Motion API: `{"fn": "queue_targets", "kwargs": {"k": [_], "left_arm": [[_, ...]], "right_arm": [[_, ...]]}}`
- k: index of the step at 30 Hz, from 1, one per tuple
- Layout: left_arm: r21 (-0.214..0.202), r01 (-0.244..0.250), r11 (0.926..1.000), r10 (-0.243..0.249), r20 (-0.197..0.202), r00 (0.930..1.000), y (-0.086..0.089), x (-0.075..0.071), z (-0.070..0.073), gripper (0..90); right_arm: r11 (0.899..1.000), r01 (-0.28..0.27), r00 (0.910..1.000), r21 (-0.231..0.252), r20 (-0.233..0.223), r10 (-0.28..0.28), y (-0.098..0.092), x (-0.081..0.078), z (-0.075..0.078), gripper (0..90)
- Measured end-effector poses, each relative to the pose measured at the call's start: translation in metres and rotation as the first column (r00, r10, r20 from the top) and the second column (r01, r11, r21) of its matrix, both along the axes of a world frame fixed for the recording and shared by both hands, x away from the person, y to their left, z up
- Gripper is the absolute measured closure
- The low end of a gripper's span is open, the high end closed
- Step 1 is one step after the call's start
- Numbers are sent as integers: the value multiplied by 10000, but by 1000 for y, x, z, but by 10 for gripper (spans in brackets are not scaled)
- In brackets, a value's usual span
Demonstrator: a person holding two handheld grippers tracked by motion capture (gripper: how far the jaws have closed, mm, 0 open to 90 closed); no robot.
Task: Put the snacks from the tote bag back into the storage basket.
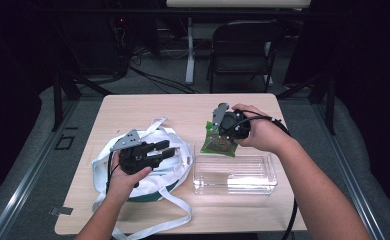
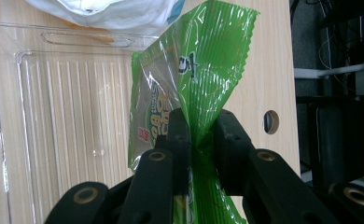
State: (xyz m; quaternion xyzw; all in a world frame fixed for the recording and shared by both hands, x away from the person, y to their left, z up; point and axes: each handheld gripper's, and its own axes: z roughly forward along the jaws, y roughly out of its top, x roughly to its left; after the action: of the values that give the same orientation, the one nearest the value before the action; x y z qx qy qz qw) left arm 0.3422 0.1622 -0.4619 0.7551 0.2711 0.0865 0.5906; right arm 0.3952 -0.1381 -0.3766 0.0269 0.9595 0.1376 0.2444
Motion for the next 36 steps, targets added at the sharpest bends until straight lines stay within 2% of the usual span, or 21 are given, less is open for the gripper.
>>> {"fn": "queue_targets", "kwargs": {"k": [3,5,16,18,20,24,29,34,36], "left_arm": [[-43,-33,10000,33,4,10000,0,0,0,592],[-3,-28,10000,28,-13,10000,0,0,0,592],[13,-79,10000,79,-43,10000,0,1,-2,593],[44,-91,9999,91,-66,9999,1,1,-2,593],[55,-130,9999,130,-49,9999,1,2,-3,593],[47,-98,9999,98,-57,9999,1,2,-3,593],[81,-173,9998,173,-53,9998,1,3,-4,595],[36,-219,9998,220,-54,9997,2,3,-4,595],[57,-223,9997,224,-66,9997,2,3,-4,595]], "right_arm": [[9999,-29,10000,-148,-5,29,2,2,-5,776],[10000,1,10000,-21,-68,-1,2,3,-9,776],[9990,-134,9998,-421,-179,126,14,9,-32,776],[9992,-152,9997,-359,-205,145,16,10,-35,776],[9984,-182,9997,-543,-145,174,18,11,-37,776],[9978,-253,9997,-613,-72,249,23,11,-42,776],[9940,-435,9990,-1002,31,441,30,12,-49,776],[9913,-535,9982,-1202,218,565,37,12,-53,775],[9920,-542,9981,-1141,245,573,38,13,-56,775]]}}
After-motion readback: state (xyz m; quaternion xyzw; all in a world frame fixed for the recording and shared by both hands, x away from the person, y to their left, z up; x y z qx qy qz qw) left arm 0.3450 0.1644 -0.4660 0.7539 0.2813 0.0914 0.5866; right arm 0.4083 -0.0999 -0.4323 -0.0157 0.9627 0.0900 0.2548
